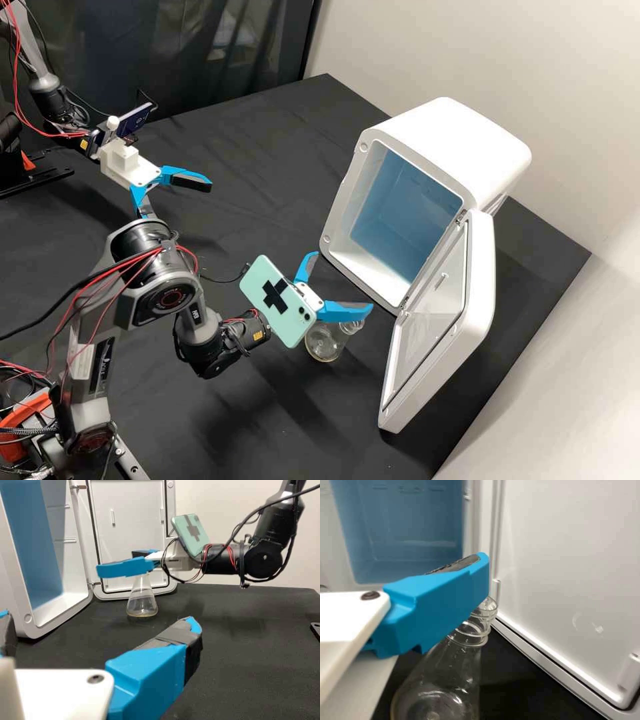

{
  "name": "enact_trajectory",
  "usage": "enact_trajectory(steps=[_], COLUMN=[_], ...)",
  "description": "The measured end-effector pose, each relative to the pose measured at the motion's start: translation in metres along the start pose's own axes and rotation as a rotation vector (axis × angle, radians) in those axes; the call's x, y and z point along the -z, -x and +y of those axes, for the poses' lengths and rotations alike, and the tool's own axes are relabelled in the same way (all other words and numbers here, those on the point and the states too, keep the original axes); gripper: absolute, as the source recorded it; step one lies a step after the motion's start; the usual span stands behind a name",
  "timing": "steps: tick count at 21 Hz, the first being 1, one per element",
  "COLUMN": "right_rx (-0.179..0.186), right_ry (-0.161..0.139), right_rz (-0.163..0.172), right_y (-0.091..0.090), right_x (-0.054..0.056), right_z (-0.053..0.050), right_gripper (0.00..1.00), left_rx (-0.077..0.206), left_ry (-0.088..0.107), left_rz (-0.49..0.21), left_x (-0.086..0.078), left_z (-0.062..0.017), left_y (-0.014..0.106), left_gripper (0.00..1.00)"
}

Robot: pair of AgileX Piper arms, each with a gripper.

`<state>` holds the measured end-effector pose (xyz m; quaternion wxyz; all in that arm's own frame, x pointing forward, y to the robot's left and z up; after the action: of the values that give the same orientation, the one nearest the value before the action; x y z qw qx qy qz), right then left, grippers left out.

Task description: Place the flask in the incubator

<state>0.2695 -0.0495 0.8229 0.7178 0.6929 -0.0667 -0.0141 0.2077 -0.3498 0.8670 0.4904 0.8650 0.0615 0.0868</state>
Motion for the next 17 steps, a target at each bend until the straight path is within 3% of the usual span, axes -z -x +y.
enact_trajectory(steps=[4, 9, 17], right_rx=[0.003, 0.035, 0.034], right_ry=[-0.050, -0.080, -0.077], right_rz=[-0.012, -0.001, 0.011], right_y=[0.004, 0.014, 0.017], right_x=[-0.002, -0.001, 0.002], right_z=[0.014, 0.024, 0.027], right_gripper=[1.00, 1.00, 1.00], left_rx=[0.000, 0.000, 0.000], left_ry=[0.000, 0.000, 0.000], left_rz=[0.000, 0.000, 0.000], left_x=[0.000, 0.000, 0.000], left_z=[0.0000, 0.0000, 0.0000], left_y=[0.000, 0.000, 0.000], left_gripper=[1.00, 1.00, 1.00])
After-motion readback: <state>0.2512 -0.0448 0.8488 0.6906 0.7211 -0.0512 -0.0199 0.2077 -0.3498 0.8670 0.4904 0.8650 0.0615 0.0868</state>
